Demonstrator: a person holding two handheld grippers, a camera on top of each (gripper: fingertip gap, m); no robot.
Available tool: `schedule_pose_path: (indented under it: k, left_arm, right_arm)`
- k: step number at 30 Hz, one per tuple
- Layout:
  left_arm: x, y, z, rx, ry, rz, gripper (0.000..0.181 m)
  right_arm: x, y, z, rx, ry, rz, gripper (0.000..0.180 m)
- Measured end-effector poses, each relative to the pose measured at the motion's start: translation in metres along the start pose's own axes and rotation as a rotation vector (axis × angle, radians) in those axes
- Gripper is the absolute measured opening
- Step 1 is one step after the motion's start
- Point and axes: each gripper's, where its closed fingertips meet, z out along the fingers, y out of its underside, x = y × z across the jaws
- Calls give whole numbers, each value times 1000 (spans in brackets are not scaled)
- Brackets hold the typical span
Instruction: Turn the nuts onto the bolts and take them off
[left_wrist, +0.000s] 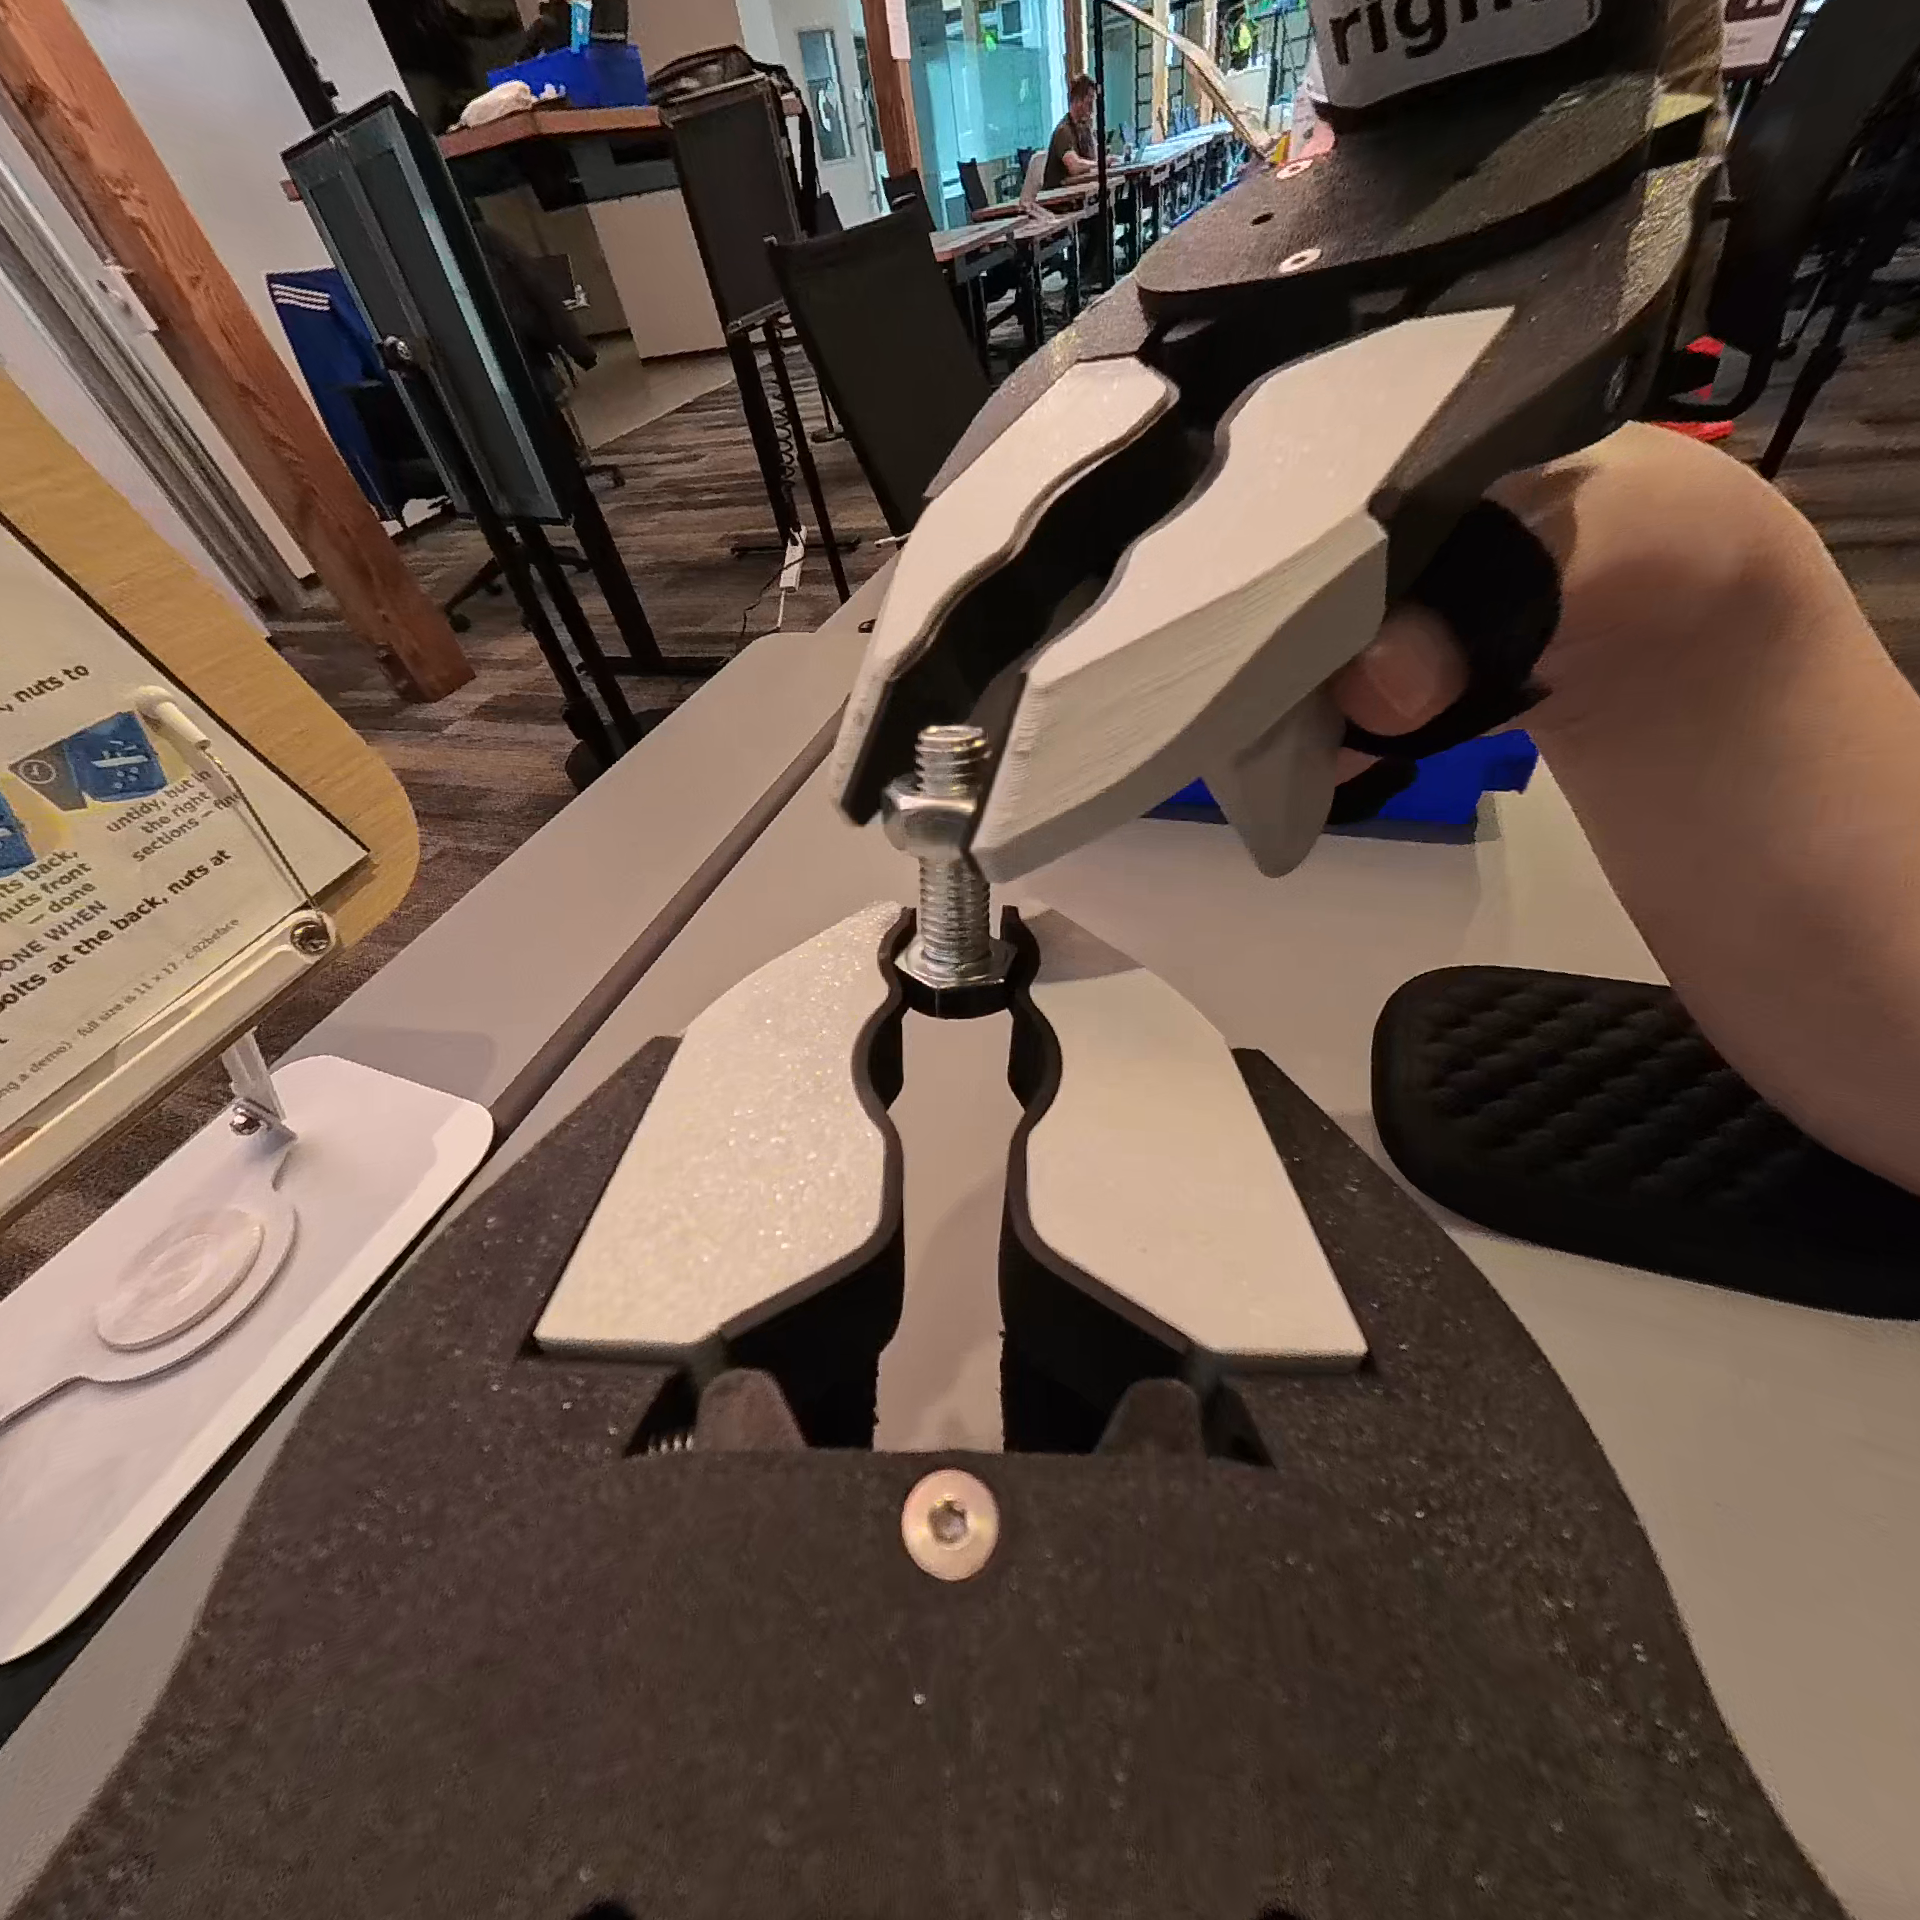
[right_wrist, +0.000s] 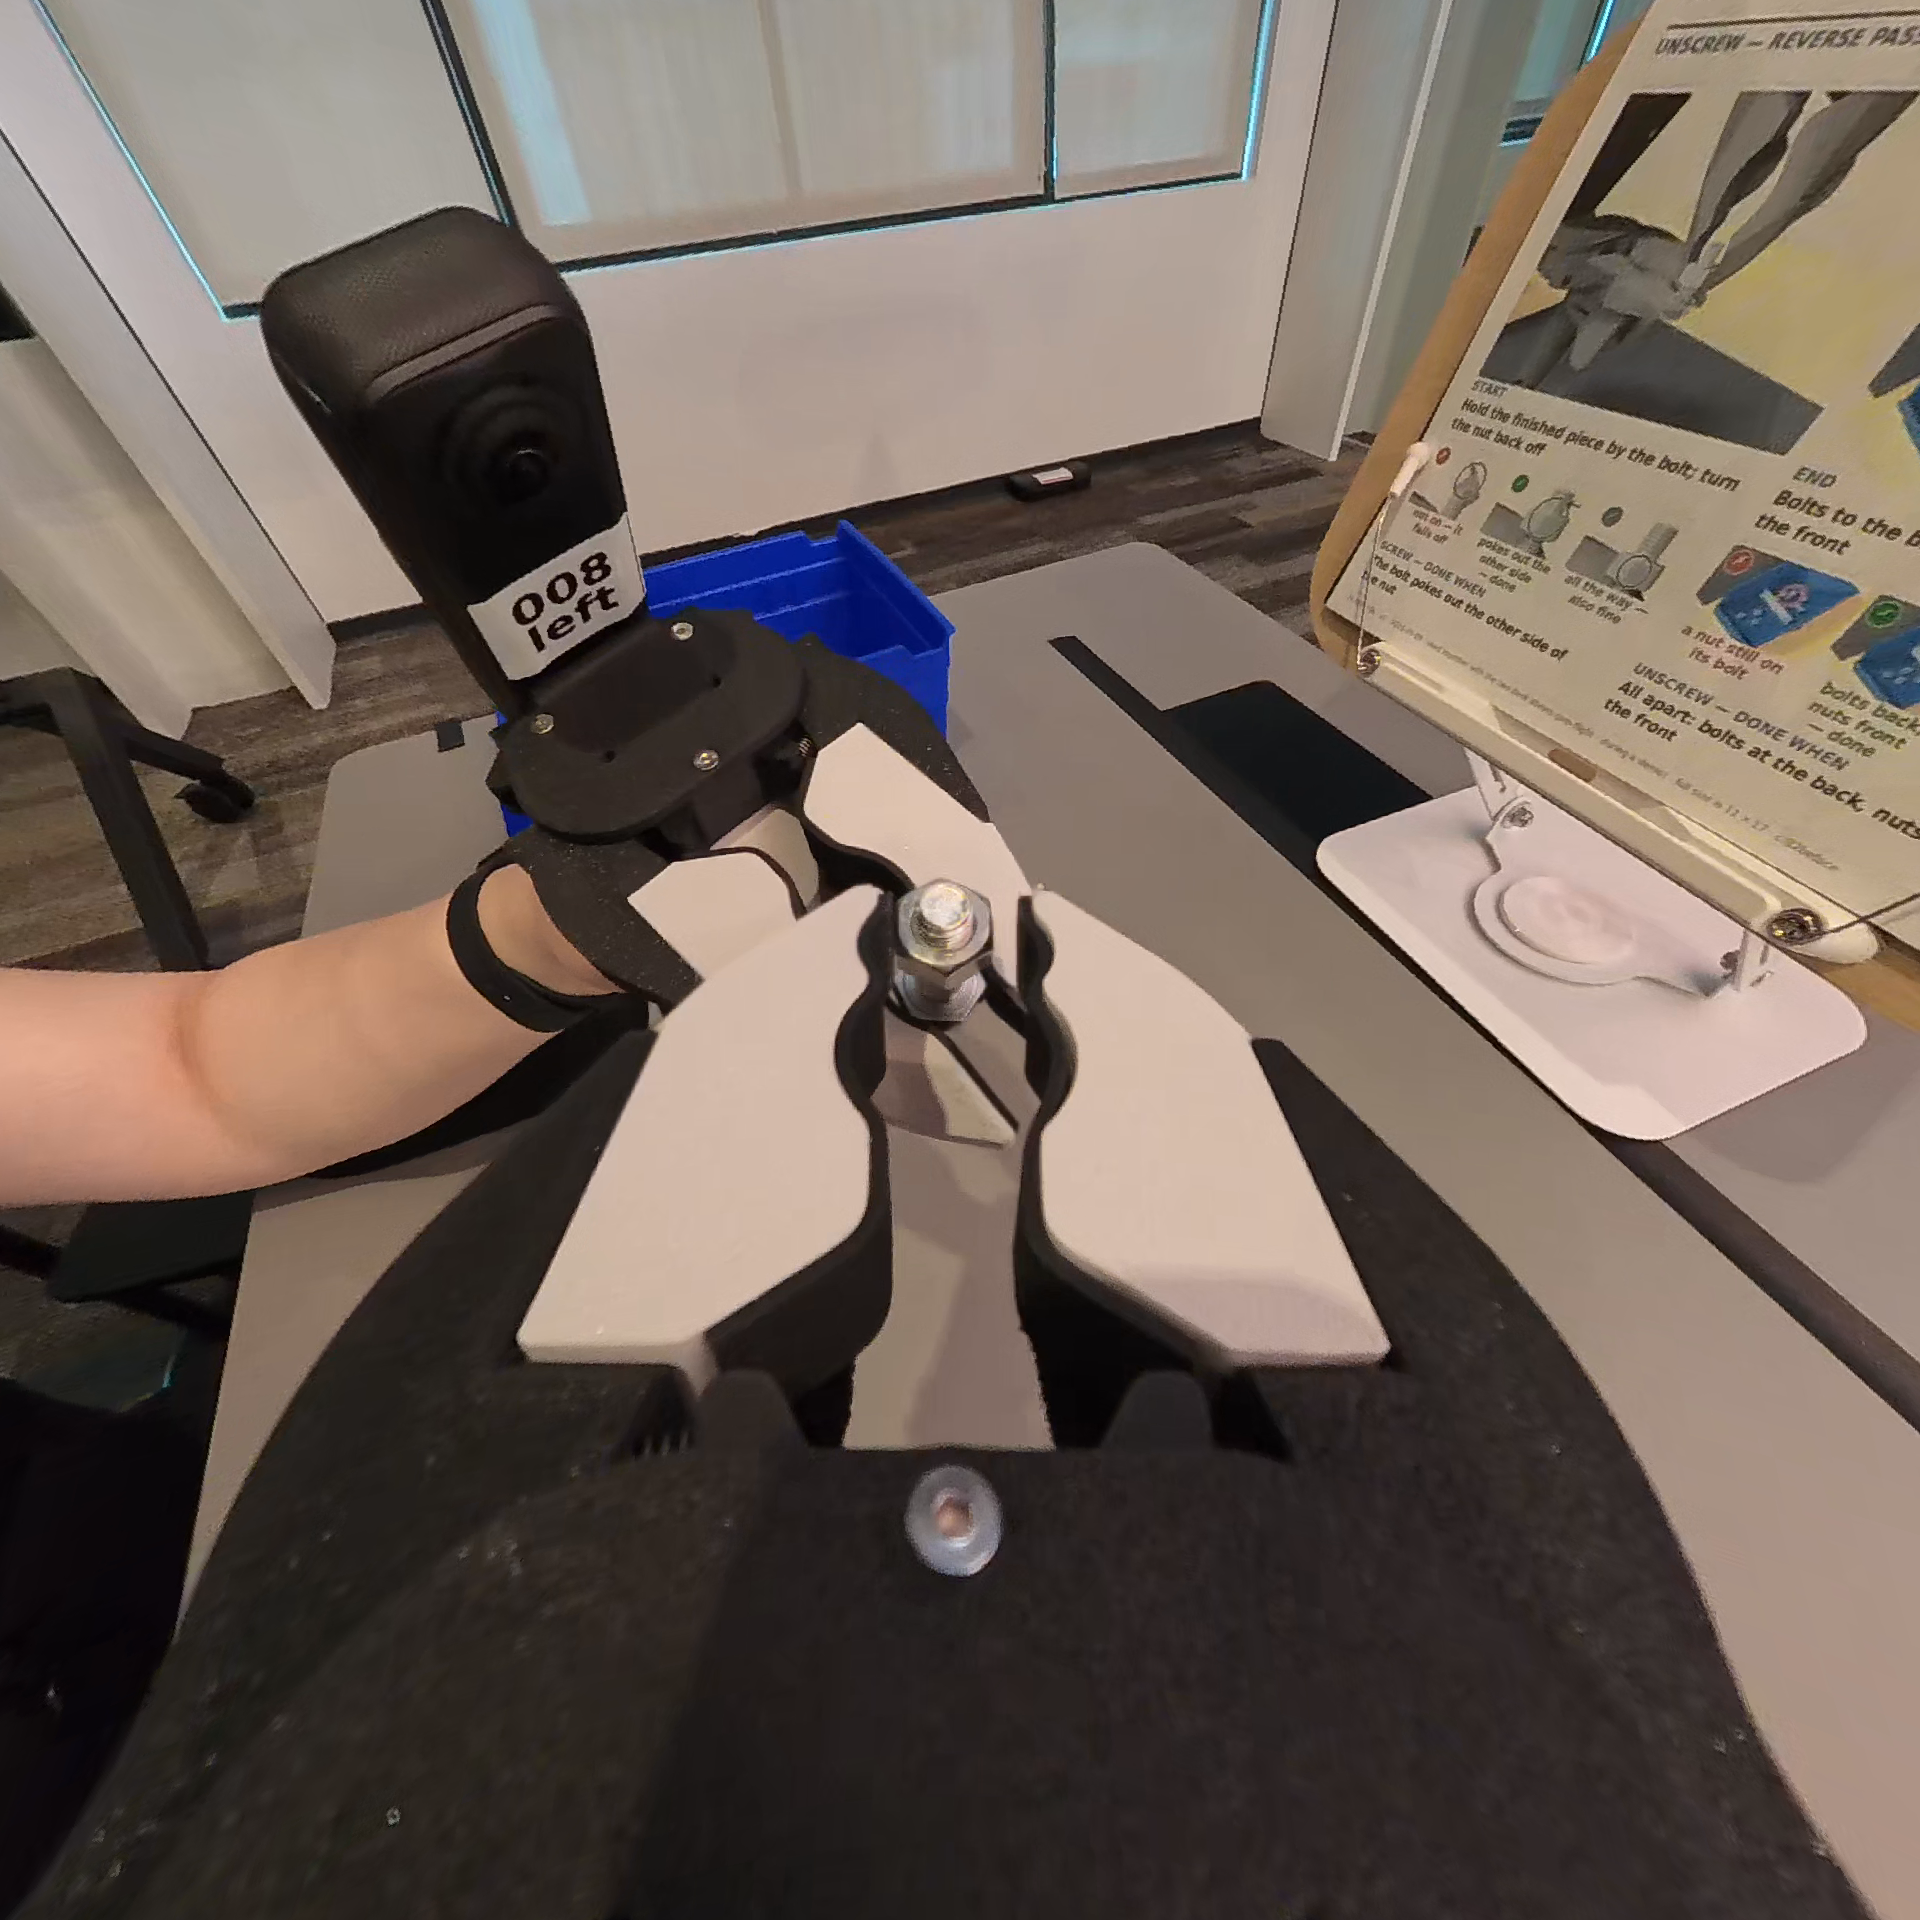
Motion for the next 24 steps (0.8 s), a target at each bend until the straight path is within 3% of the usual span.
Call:
schedule_pose_path:
  k: [9,14,24]
  left_arm:
    - [-3,3,0,-20,-8,-5,15]
    - [3,22,9,-144,-20,80,15]
    - [5,30,14,-189,-14,91,15]
  right_arm:
    - [3,0,-18,8,-35,33,21]
    - [3,22,-17,-172,49,57,21]
    - [10,45,-17,-292,64,135,20]
